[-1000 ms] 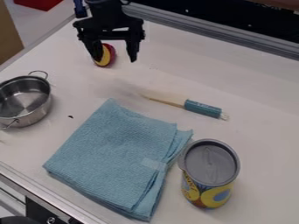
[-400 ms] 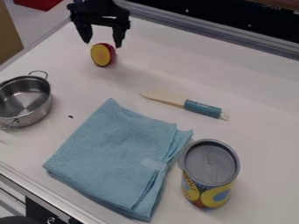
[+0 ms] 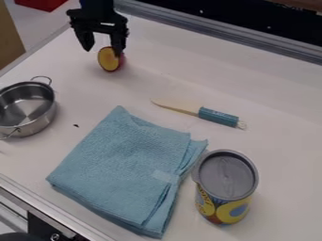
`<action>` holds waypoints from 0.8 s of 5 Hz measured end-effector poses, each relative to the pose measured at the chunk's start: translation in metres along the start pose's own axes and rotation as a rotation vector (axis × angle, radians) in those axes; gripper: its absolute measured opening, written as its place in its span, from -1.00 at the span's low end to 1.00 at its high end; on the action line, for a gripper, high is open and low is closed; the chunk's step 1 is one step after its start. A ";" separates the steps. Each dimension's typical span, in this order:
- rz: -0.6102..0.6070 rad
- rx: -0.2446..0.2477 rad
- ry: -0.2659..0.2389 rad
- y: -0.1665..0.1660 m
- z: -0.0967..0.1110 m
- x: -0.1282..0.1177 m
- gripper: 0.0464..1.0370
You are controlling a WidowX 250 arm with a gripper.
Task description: Putting the red object into the sliver pot
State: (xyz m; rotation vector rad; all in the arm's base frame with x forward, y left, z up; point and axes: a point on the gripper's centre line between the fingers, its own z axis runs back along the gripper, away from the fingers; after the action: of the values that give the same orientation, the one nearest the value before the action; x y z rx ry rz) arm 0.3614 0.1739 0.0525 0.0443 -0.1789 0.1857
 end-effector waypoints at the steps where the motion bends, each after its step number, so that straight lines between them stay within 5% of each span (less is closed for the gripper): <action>1: 0.002 0.007 0.013 0.002 -0.007 0.001 0.93; 4: -0.045 0.050 0.011 -0.010 -0.024 0.007 0.93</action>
State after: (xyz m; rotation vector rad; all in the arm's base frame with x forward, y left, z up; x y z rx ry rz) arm 0.3744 0.1665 0.0295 0.0970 -0.1621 0.1457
